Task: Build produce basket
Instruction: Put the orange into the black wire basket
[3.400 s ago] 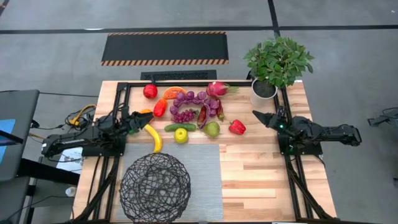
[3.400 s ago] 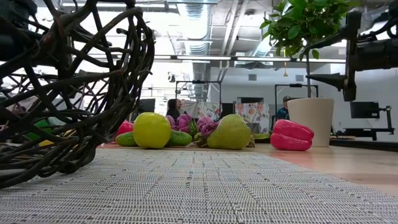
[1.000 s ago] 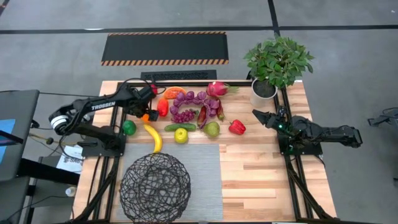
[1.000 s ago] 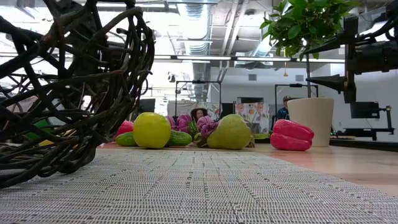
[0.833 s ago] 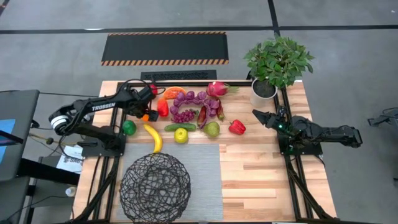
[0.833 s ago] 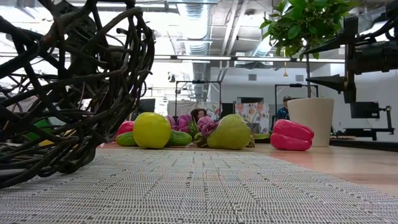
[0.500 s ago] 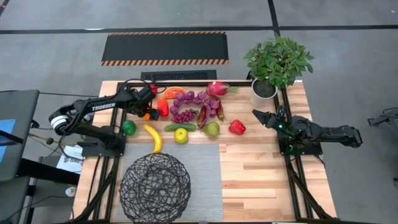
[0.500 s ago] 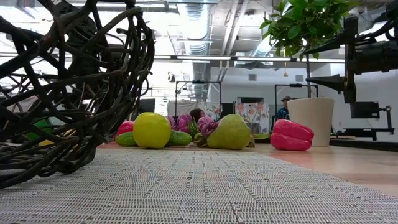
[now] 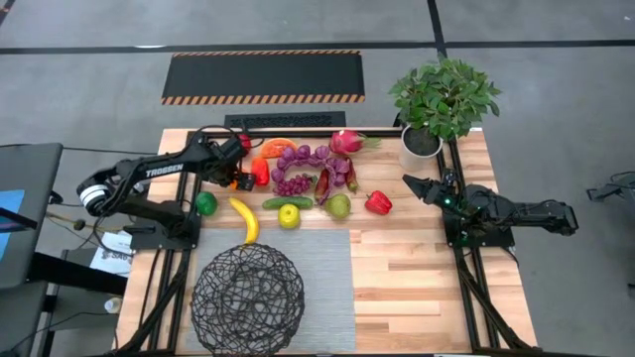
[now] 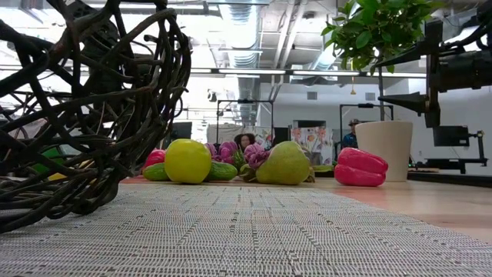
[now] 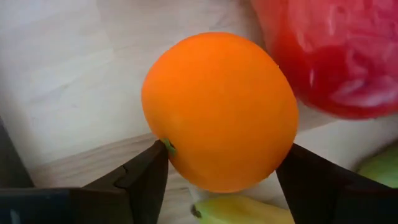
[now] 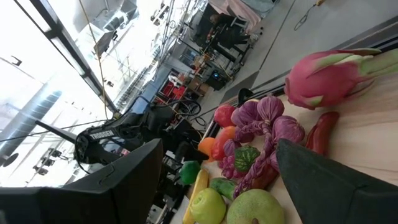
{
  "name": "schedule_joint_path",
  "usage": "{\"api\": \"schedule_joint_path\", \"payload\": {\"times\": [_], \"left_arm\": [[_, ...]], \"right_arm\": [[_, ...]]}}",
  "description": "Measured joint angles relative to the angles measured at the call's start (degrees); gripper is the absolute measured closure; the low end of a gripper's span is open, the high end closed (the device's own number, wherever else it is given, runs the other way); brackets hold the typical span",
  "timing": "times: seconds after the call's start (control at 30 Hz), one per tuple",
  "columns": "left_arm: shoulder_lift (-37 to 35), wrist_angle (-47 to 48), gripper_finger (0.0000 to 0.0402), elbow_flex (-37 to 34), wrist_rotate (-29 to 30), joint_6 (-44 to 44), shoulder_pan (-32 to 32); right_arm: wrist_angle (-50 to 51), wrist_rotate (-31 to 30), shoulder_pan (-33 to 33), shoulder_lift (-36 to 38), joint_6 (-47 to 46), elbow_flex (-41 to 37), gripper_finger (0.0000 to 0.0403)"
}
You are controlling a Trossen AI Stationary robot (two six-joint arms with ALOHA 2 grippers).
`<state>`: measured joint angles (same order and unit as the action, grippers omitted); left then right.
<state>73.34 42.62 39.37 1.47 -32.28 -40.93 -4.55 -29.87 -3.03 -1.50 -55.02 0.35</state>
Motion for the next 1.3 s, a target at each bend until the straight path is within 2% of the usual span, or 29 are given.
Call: {"api": "schedule_joint_path", "payload": {"times": [0.27,0.5,0.6,0.7,0.97,1.1,1.2,1.3], "left_arm": [[-4.6,5.8,0.016,6.8,-3.4,-0.6,1.1],[-11.6,15.6,0.016,16.0,-16.2,-2.3,8.7],[-14.4,19.7,0.016,19.5,-20.1,-6.3,15.0],[-17.0,21.4,0.016,22.0,-21.3,-12.8,23.4],[-18.5,20.8,0.016,23.0,-18.1,-32.8,50.4],[-16.6,20.3,0.016,23.0,-15.0,-39.1,60.2],[-15.0,17.0,0.016,23.0,-13.4,-39.6,65.6],[-14.0,7.3,0.0159,22.9,-11.7,-38.2,69.2]], "right_arm": [[0.5,0.0,0.0,0.0,0.0,0.0,0.0069],[0.5,0.0,0.0,0.0,0.0,0.0,0.0069],[0.5,0.0,0.0,0.0,0.0,0.0,0.0069],[0.5,0.0,0.0,0.0,0.0,0.0,0.0069],[0.5,0.0,0.0,0.0,0.0,0.0,0.0069],[0.5,0.0,0.0,0.0,0.0,0.0,0.0069],[0.5,0.0,0.0,0.0,0.0,0.0,0.0069],[0.5,0.0,0.0,0.0,1.1,0.0,0.0069]]}}
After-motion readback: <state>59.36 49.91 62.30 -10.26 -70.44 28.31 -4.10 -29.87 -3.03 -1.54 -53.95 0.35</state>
